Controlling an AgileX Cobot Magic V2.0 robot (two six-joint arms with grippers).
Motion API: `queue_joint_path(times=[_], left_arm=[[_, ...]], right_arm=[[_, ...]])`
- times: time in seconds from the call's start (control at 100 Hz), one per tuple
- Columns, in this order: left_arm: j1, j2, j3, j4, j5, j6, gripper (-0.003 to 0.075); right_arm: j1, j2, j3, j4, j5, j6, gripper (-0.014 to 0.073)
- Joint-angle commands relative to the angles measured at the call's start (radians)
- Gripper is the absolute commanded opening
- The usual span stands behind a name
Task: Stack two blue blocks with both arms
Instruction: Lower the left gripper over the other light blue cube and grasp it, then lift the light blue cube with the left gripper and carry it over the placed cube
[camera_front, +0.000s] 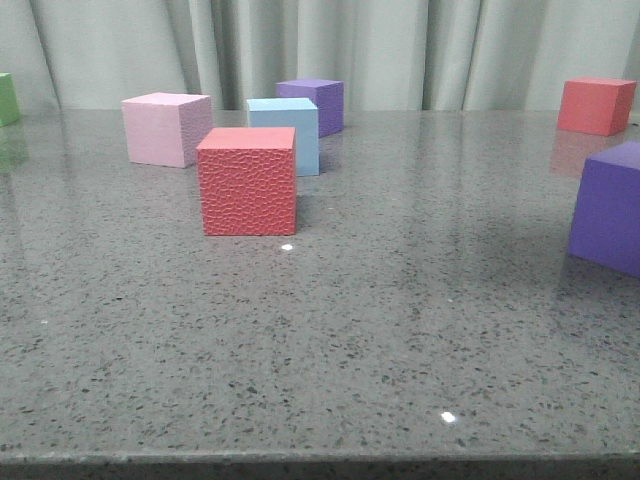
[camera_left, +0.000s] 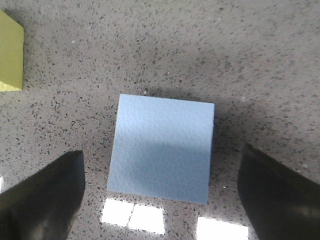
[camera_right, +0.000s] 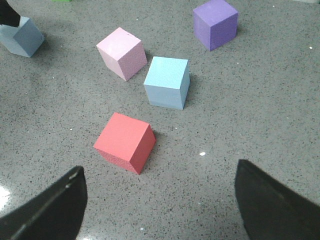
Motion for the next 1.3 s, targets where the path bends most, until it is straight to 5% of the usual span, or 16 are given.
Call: queue_joint_path(times=[0.0,0.57,0.98,1.29], left_arm=[[0.003,-0.031,-0.035,-0.008,-0.029,0.002,0.0601],[0.003,0.022,-0.035,-0.008,-0.042,0.006,0.0589],[0.003,0.024,-0.035,-0.008,-0.035,0.006,0.0332],[0.001,0.018,-0.094,-0.051,0.034,0.004,0.0272]], right_arm=[[0.002,-0.028,-0.024,-0.019,-0.076,-0.009,0.0598],[0.002,-0.028,-0.023,-0.019,-0.073,-0.009,0.0598],[0.002,-0.028,-0.023,-0.019,-0.073,-0.009,0.0598],[0.002,-0.028,-0.012,-0.047,-0.092,-0.009,0.0598]])
